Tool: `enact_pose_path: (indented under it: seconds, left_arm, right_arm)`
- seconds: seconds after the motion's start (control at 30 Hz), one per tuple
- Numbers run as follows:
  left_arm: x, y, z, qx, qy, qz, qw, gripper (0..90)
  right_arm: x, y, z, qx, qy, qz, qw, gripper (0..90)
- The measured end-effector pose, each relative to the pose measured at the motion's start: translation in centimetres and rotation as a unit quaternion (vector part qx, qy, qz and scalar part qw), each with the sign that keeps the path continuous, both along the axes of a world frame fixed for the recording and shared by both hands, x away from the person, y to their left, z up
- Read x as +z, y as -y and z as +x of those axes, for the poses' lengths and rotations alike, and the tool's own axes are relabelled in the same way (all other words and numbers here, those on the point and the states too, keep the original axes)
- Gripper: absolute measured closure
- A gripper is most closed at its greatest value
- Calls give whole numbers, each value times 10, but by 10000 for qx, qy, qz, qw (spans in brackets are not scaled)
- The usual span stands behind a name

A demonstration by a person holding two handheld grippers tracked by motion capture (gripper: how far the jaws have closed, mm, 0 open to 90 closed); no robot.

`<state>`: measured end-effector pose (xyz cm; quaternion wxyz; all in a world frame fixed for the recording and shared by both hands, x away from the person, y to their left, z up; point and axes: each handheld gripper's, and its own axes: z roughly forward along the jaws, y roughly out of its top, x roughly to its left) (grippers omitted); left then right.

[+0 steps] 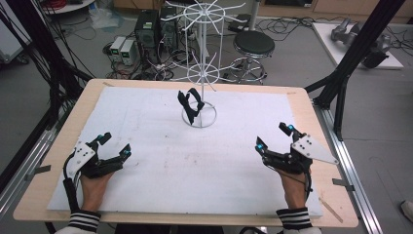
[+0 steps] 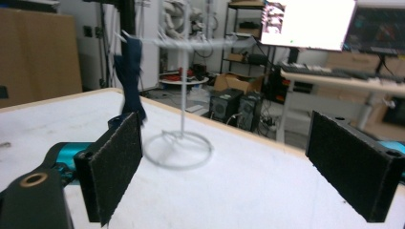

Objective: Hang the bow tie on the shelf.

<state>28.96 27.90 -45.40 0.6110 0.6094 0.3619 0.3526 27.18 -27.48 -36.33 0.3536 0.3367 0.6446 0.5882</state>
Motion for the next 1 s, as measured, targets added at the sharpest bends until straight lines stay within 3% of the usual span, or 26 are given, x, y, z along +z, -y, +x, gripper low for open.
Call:
enact_pose_path:
  seconds: [0.07,0.1,0.23,0.43,0.57,0.6,1.0]
  left_arm:
    - [0,0,0,1,-1,-4,10000,142]
    - [0,0,0,-2,-3,1,10000,142]
    - [0,0,0,-1,17,-5,10000,142]
    - [0,0,-1,3,44,-8,10000,142]
    - [0,0,-1,15,59,-21,10000,142]
    - [0,0,-1,13,61,-14,10000,142]
    - [0,0,-1,17,58,-20,10000,142]
  right_arm:
    - [-25,13,-3,-213,-48,148,9997,116]
    - [-25,13,-3,-213,-48,148,9997,116]
    - [-53,23,-5,-431,-121,329,9985,115]
    - [-82,27,-4,-536,-157,378,9977,115]
    - [-89,24,-2,-526,-246,297,9979,115]
    - [-89,23,-1,-525,-163,264,9981,116]
    - [-90,21,-3,-538,-94,182,9983,115]
